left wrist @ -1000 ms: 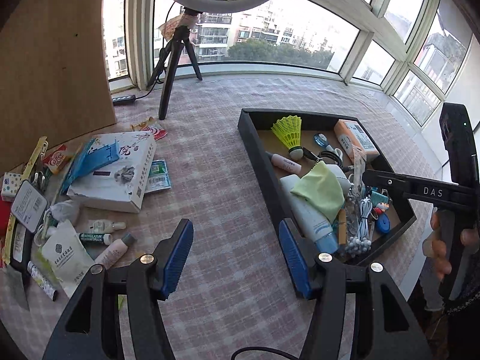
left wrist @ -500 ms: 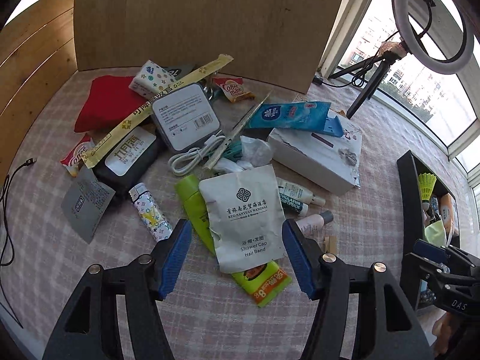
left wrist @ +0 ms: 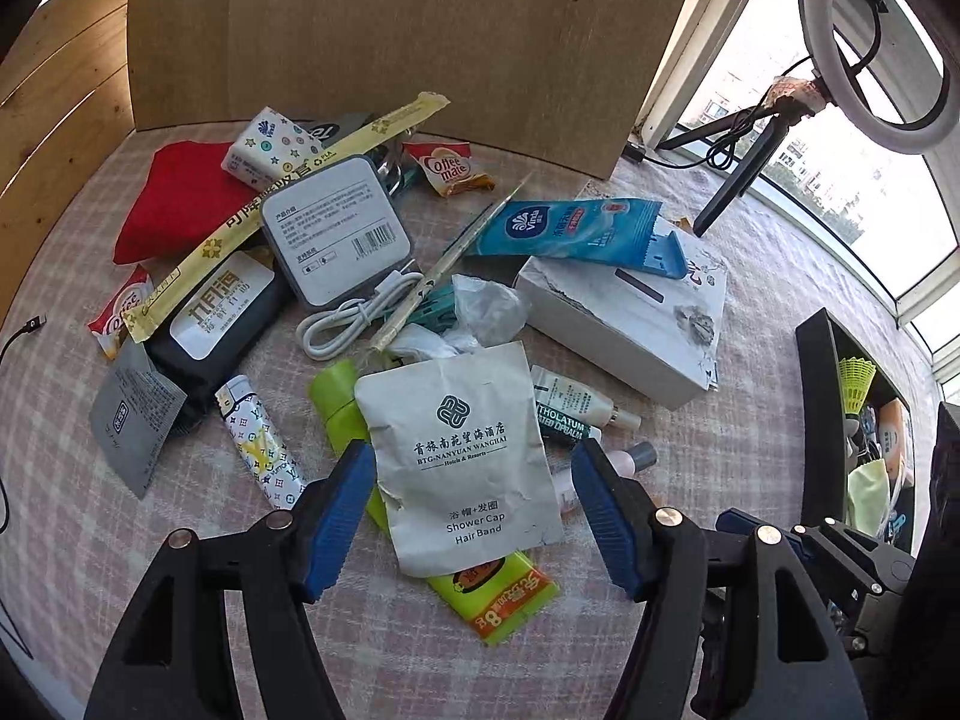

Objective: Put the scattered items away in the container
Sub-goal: 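Move both open grippers back over the remaining pile, then grasp the white shower cap packet with the left gripper while the right grasps a wooden clothespin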

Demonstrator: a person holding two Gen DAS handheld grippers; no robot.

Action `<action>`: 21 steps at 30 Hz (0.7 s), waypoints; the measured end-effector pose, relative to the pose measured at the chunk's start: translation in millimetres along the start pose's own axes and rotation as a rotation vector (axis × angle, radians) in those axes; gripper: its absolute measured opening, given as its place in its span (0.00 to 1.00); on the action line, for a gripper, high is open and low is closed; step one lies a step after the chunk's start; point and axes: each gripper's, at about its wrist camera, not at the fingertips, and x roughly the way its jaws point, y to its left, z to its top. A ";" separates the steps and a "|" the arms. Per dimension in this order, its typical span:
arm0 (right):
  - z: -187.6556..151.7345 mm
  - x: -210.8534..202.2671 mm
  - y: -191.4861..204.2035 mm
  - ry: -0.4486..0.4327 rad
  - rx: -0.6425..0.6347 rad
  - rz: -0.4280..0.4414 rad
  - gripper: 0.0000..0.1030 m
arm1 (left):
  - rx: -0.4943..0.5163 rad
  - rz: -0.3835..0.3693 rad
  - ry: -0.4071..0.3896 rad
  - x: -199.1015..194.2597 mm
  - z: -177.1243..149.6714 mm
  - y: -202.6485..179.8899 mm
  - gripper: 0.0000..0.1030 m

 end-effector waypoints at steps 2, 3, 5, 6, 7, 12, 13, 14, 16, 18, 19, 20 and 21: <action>1.1 3.0 0.5 0.003 0.002 -0.003 0.53 | -0.005 0.001 0.005 3.2 1.1 -0.2 0.64; 1.2 4.8 0.9 0.004 0.000 -0.007 0.53 | -0.009 0.004 0.007 4.6 1.7 -0.5 0.64; 1.1 8.7 1.2 0.010 -0.005 -0.023 0.53 | -0.019 0.005 0.012 7.5 2.9 -0.5 0.64; 0.8 10.7 1.2 0.013 -0.006 -0.028 0.53 | -0.024 0.003 0.016 9.1 3.6 -0.8 0.64; 0.5 12.8 1.2 0.017 -0.007 -0.030 0.53 | -0.026 0.002 0.019 10.7 4.3 -1.6 0.64; -0.5 21.8 2.6 0.034 -0.025 -0.049 0.53 | -0.028 0.031 0.036 22.8 5.4 -7.3 0.64; -0.3 23.0 3.3 0.036 -0.030 -0.056 0.53 | -0.028 0.039 0.039 25.4 5.7 -7.9 0.64; -0.1 23.9 4.0 0.037 -0.036 -0.062 0.53 | -0.026 0.047 0.044 28.1 6.0 -8.6 0.64; 0.1 25.7 6.2 0.042 -0.055 -0.067 0.53 | -0.024 0.056 0.048 31.4 6.7 -9.2 0.64; -0.4 29.3 7.1 0.059 -0.070 -0.073 0.53 | -0.012 0.064 0.048 33.7 6.4 -10.4 0.67; -0.9 30.3 6.8 0.060 -0.074 -0.073 0.52 | -0.006 0.066 0.050 35.2 6.0 -10.8 0.67; -1.2 29.5 6.6 0.051 -0.083 -0.075 0.51 | 0.000 0.070 0.045 35.5 5.2 -11.6 0.66; -1.3 29.4 5.9 0.050 -0.087 -0.080 0.48 | 0.002 0.074 0.041 35.4 4.9 -12.3 0.65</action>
